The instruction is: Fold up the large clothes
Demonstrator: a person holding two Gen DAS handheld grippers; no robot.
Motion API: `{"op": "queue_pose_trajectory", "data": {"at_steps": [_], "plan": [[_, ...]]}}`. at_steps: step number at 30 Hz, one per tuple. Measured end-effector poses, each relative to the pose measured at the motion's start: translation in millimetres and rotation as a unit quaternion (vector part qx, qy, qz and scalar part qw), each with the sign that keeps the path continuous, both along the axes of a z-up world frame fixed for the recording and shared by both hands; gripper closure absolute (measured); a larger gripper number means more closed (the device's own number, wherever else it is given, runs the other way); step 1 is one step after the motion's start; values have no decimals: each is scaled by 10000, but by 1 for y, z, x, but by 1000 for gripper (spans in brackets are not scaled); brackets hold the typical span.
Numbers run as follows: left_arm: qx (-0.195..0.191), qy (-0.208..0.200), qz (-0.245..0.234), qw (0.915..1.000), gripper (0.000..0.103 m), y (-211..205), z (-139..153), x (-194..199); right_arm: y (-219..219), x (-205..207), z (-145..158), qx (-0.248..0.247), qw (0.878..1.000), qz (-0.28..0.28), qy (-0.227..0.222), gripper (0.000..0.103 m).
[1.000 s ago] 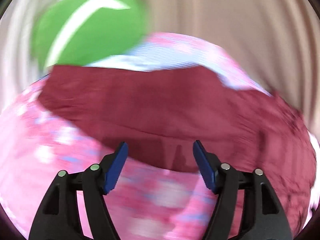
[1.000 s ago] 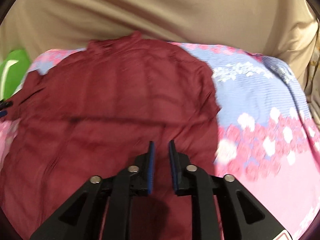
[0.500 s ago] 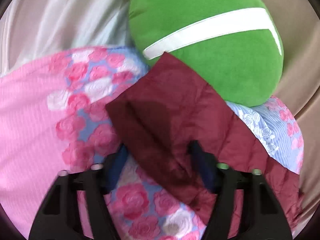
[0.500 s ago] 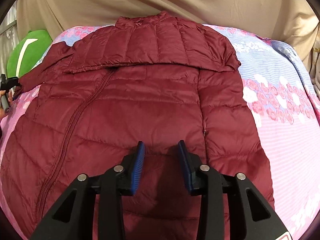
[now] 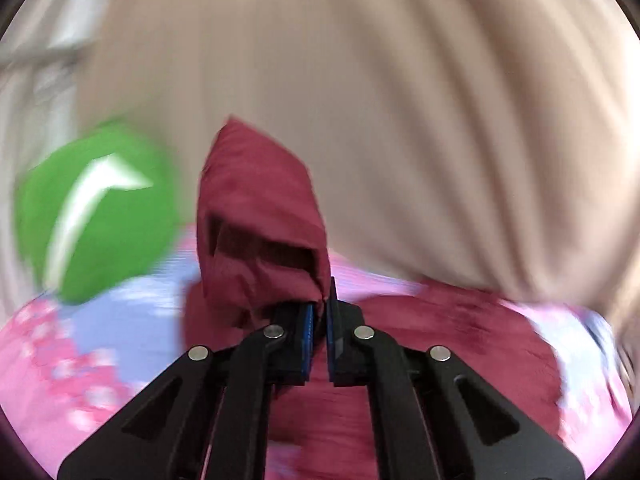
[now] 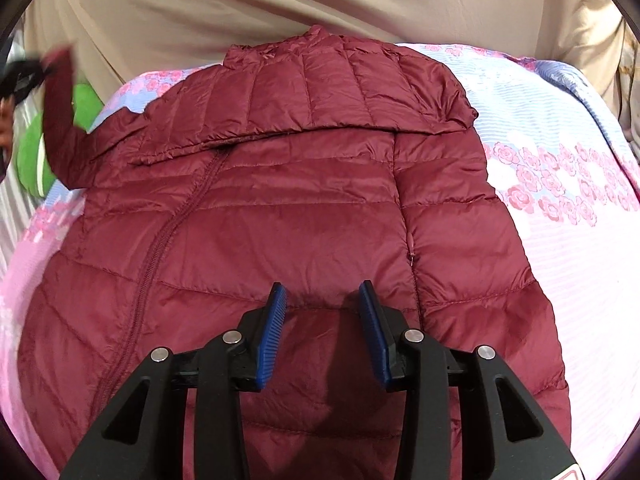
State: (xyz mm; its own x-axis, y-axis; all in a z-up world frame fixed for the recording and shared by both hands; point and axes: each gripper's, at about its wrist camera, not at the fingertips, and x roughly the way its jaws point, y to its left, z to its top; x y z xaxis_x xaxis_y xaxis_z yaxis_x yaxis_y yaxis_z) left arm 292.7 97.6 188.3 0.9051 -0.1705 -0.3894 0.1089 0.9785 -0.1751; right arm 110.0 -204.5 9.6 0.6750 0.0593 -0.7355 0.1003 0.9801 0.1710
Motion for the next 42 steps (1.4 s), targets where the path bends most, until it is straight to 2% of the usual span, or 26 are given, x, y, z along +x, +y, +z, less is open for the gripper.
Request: {"op": "queue_pose_trajectory", "data": {"at_steps": [2,3,5,6,8,9,11,12,13,15,18,19,20,21,24,26,29,33,35,36,37,38,39,40,41,42], "plan": [[165,241,-800,9964,99,-87,-8,-8,-3,-2,3,78,10000,19,-12,65],[241,355,-1044,9936,98,-116,-16,-15,-6,-5,7,92,9999,17,-50,65],[436,697,-1579,9840,96,-180,-42,-20,-13,-11,12,38,9999,3,-120,65],[572,980,-1808,9770,96,-218,-66,-21,-17,-14,14,-10,9999,-21,-147,63],[718,1330,-1998,9681,95,-252,-99,-18,-29,-20,16,-76,9998,-93,-155,61],[818,1587,-1984,9637,94,-272,-126,-17,-35,-23,16,-87,9998,-137,-130,60],[969,1889,-1977,9570,86,-292,-161,-11,-49,-28,14,-22,9997,-215,-58,59],[1017,1993,-1960,9547,79,-290,-175,-12,-56,-30,12,38,9997,-248,-11,59],[1026,2096,-1939,9529,77,-290,-188,-14,-61,-31,11,88,9996,-274,29,58],[862,2092,-2023,9528,67,-268,-189,-26,-70,-32,11,148,9994,-289,80,55],[543,1950,-2137,9557,34,-232,-171,-38,-76,-24,19,146,9997,-208,10,49],[413,1824,-2103,9596,28,-214,-162,-41,-77,-19,23,187,9997,-143,-44,46],[387,1758,-2026,9626,17,-205,-156,-43,-78,-14,27,238,9996,-91,-82,43],[315,1643,-1845,9685,15,-184,-148,-45,-79,-3,32,326,9994,-27,-125,40],[-15,1633,-1416,9764,13,-128,-139,-40,-78,32,41,652,9978,90,-125,37],[-299,1773,-982,9788,13,-84,-140,-29,-75,58,41,900,9958,185,-25,35],[-520,1956,-316,9788,13,-29,-147,-14,-69,95,33,1119,9933,164,229,35],[-828,2231,153,9711,13,20,-167,6,-60,126,11,1369,9888,-71,591,35],[-984,2380,333,9657,16,33,-178,16,-58,134,4,1492,9864,-147,674,42],[-1072,2435,360,9633,25,38,-181,19,-55,138,6,1396,9880,-194,638,61],[-1187,2524,412,9594,33,41,-187,25,-51,142,10,1231,9904,-155,610,74],[-1263,2575,418,9571,48,38,-191,29,-47,146,14,1114,9920,-92,585,94],[-1362,2590,435,9552,66,41,-192,34,-42,150,26,941,9945,-35,463,98],[-1391,2549,443,9559,77,42,-188,34,-39,151,38,800,9964,-19,285,99],[-1360,2383,445,9606,94,41,-180,34,-36,150,54,622,9981,24,8,99],[-1333,2228,451,9647,96,39,-173,32,-30,144,79,363,9977,87,-558,100]]}}
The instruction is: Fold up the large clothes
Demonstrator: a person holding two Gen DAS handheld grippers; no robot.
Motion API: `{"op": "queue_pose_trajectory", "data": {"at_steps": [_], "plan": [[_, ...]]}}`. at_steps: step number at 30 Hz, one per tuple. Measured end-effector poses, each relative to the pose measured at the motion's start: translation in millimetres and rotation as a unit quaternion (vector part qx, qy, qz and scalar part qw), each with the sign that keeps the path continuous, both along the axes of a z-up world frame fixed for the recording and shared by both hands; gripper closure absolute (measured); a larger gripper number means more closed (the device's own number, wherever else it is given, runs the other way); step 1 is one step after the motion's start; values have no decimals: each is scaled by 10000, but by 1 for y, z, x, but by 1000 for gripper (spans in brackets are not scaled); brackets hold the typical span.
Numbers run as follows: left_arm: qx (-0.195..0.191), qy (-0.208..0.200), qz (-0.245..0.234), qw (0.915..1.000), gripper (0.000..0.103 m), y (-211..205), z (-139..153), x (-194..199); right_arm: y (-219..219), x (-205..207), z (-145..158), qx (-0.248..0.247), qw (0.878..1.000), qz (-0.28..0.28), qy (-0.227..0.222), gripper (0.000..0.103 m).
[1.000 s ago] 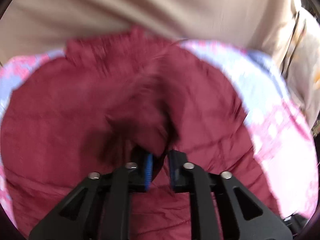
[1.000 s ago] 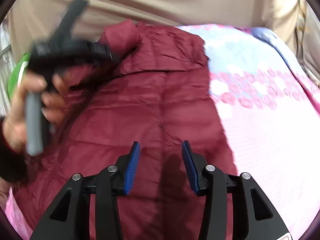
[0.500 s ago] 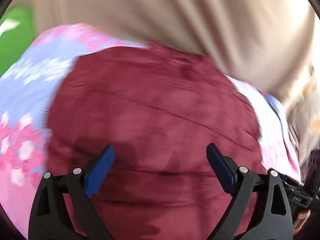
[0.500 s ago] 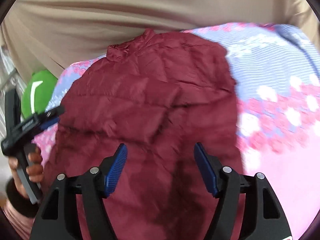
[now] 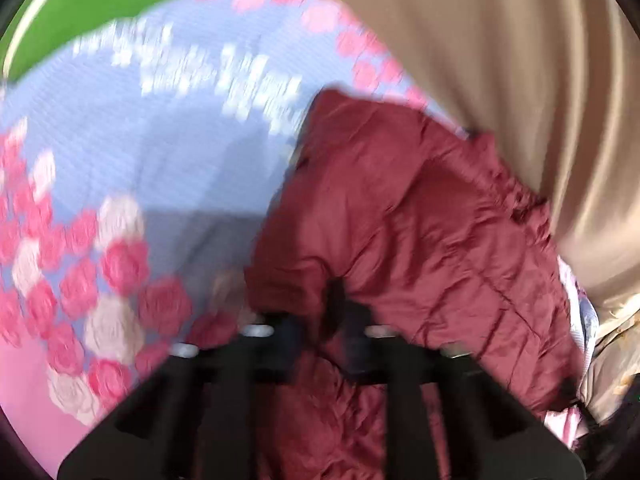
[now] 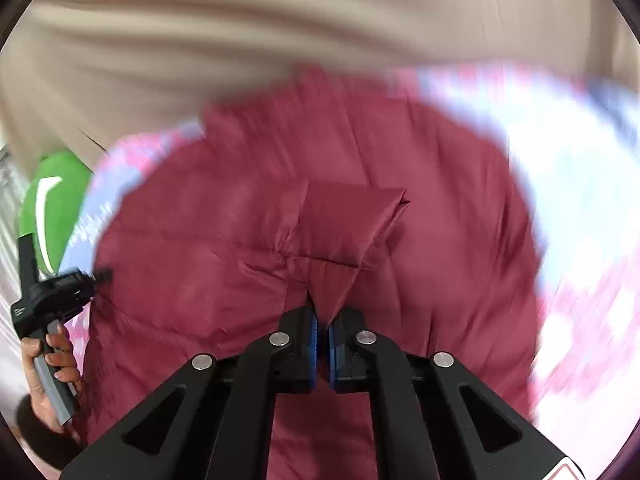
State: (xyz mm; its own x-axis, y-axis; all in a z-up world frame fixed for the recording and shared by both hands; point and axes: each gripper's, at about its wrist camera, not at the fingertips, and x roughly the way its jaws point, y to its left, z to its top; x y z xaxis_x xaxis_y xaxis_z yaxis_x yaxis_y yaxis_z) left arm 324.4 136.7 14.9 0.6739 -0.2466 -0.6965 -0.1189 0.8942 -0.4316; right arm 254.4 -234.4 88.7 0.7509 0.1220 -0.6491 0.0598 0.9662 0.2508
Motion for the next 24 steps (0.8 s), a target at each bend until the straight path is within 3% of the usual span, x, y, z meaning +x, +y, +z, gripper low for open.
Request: {"op": "queue_pose_trajectory", "data": {"at_steps": [2,4,5,6,9,11,13,17,21,24], "plan": [[19,-269,25,9996,97,-5,10,-4,3,-14,39,-197,9952,67,-956,100],[260,-360,-22,9990,97,-14,12,-7,-6,-18,49,-85,9916,-17,-1290,100],[434,-355,-76,9984,96,-21,8,-6,-13,-12,45,-99,9921,-91,-1250,100],[662,-303,-144,9972,96,-29,0,-4,-21,5,27,-240,9953,-310,-889,100],[1062,-206,-216,9939,96,-43,-20,-1,-43,54,-52,-168,9965,-597,561,101],[1310,-300,-147,9908,96,-52,-21,-2,-46,51,-61,30,9966,-676,480,101],[1405,-334,-90,9895,94,-52,-23,-4,-44,44,-51,-14,9982,-600,56,100],[1295,-341,-49,9910,89,-48,-28,-10,-55,52,-70,-27,9977,-567,377,93],[1014,-342,108,9942,85,-36,-32,-17,-56,16,-36,-45,9926,-1213,-68,84],[928,-299,143,9951,84,-38,-36,-12,-19,11,-7,-235,9968,-651,-393,84]]}}
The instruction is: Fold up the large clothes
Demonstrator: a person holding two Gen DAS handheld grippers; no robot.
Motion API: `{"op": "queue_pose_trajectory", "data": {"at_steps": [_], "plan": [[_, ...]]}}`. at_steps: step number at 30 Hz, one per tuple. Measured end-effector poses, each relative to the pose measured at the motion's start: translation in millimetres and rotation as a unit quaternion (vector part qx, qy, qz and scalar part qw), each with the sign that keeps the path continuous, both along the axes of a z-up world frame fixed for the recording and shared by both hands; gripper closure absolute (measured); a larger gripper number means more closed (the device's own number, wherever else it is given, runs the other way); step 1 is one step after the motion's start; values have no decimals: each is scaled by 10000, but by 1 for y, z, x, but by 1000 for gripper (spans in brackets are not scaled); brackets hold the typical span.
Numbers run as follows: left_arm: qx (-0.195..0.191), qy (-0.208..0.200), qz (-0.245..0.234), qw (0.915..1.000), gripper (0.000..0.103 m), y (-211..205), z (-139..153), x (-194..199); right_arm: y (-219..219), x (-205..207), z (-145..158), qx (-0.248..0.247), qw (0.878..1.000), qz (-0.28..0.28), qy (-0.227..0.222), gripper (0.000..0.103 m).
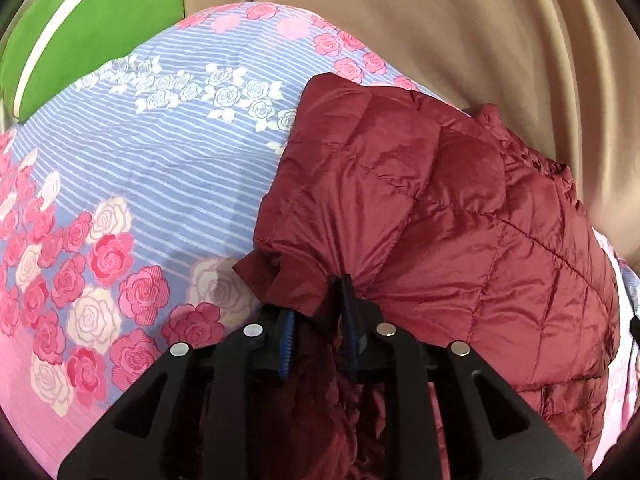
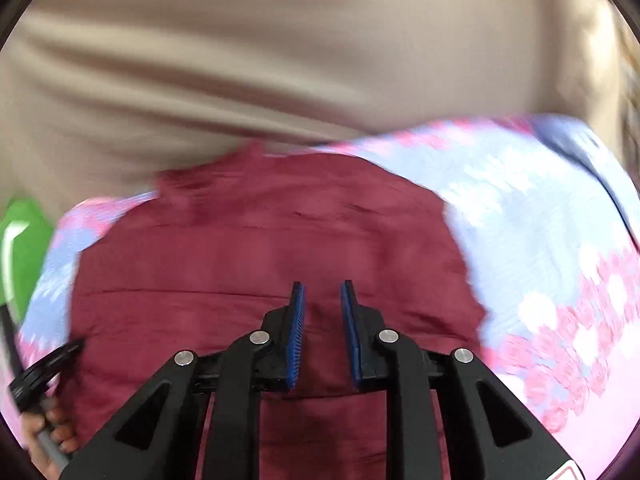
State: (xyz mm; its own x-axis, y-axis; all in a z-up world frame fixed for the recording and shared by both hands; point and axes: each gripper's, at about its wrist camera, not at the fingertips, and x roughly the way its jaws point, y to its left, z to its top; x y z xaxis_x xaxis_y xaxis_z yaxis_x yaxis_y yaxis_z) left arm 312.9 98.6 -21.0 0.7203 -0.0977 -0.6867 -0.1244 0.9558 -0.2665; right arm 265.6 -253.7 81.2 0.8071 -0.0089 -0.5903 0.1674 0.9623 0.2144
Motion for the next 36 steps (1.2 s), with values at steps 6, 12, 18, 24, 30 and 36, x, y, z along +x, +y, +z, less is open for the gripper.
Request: {"op": "queue_pose_trajectory", "data": {"at_steps": [6,12,18,24,30,36], "plan": [[-17,15,13,10000,82,1,0,1,135,47,-1,-394,9822,1828,157,84],[-125,20,13,9999,79,3,-1,1,161,84,-35,-767,9750,2034,461,97],[-87,-6,-127,9999,66,-2,-1,3,26,59,-32,-368,9920,1117,459,103],[231,55,-136,9996,65,-12,0,5,-87,12,-16,-61,9985,-435,339,84],[394,93,-114,9991,65,-16,1,8,-71,19,-36,626,9959,110,645,64],[518,118,-93,9985,65,-19,1,8,-39,14,-2,300,9994,-11,-161,99]]}}
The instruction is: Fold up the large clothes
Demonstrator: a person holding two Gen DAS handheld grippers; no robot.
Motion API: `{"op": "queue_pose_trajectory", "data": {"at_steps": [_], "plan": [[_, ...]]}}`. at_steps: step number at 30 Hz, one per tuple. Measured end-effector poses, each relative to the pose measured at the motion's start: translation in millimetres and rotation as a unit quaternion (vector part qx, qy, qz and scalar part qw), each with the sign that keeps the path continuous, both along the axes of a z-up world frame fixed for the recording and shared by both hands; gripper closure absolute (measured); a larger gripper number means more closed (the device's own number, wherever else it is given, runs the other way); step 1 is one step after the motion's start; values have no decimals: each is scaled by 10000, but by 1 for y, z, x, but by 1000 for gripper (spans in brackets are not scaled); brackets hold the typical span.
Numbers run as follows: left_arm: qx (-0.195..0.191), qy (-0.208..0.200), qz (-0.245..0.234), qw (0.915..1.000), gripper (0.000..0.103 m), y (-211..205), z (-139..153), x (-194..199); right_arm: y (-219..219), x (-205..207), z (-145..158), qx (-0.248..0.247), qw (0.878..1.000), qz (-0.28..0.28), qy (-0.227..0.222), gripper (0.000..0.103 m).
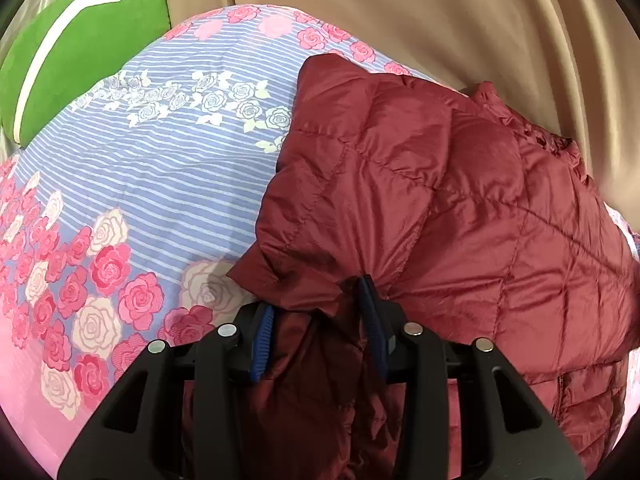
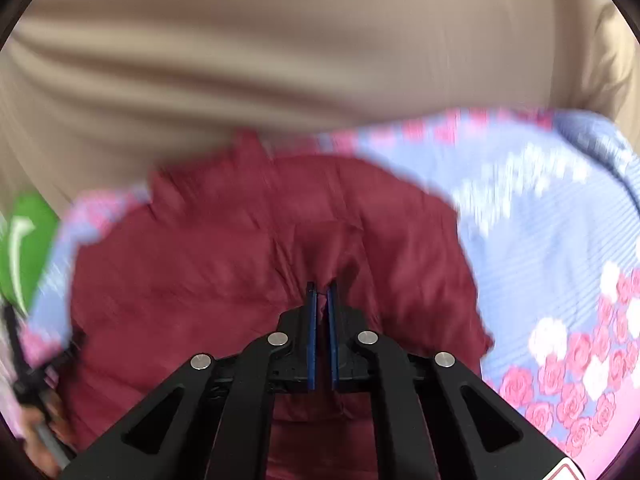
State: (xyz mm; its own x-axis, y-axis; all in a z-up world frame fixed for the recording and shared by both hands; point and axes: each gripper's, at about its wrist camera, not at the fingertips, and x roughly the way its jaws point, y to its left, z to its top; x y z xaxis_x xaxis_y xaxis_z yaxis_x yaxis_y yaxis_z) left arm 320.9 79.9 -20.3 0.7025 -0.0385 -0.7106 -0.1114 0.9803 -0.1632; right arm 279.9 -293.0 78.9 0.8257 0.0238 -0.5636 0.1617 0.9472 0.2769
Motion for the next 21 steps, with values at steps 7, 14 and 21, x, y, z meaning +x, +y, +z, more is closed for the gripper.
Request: {"op": "queue_pose_trajectory", "data": {"at_steps": [7,14,21], "plan": [[137,29,-67,9999,57,-5,-2,2,-8,44,-49,-308,9960,-128,830,99],[275,63,-81,9996,55,-10,-3,4,-13,44,-51,-249,9963,-169,810,97],[200,87,-14,9998,34,-5,-4,3,-13,-5,-25,-37,9969,-260,736,81]]}}
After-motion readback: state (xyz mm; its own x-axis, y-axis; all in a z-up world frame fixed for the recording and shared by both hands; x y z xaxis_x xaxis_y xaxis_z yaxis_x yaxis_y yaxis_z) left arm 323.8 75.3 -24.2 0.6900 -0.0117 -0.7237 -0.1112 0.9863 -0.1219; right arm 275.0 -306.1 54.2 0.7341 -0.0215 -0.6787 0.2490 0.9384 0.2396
